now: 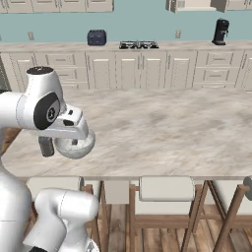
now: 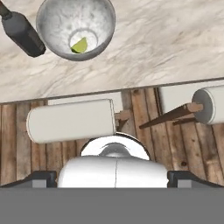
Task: There is a bowl on the dining counter. Grab a lemon wedge from the fridge and place it in the bowl. Then get the liquor bottle and glass cup from the cabinet and place them next to the bowl.
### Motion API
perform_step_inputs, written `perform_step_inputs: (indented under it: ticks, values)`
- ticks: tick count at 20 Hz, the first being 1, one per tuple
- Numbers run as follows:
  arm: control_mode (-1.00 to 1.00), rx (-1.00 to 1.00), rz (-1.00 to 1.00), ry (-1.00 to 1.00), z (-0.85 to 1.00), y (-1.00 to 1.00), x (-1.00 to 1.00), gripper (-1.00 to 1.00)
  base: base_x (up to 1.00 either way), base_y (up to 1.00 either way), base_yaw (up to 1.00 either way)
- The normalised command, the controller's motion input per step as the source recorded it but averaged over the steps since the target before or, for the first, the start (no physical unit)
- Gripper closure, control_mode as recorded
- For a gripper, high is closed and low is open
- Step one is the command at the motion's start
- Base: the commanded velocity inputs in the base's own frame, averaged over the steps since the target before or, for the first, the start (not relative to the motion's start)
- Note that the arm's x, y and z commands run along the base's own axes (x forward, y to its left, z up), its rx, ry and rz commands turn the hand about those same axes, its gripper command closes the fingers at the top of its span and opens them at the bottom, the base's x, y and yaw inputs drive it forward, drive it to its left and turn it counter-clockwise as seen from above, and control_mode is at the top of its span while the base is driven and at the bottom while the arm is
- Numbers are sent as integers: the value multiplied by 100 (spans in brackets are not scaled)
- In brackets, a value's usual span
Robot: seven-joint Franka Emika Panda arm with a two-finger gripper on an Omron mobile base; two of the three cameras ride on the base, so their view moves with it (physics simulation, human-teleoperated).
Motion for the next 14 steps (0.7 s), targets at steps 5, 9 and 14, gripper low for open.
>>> perform_step_inputs:
  ticks: [5,9,14]
  values:
    - [100,1,0,4,-12,0,0,-100,-35,-5,-1]
    - [100,0,0,0,0,0,0,-100,-58,-91,-12]
    - [100,0,0,0,0,0,0,-100,-9,-100,-10]
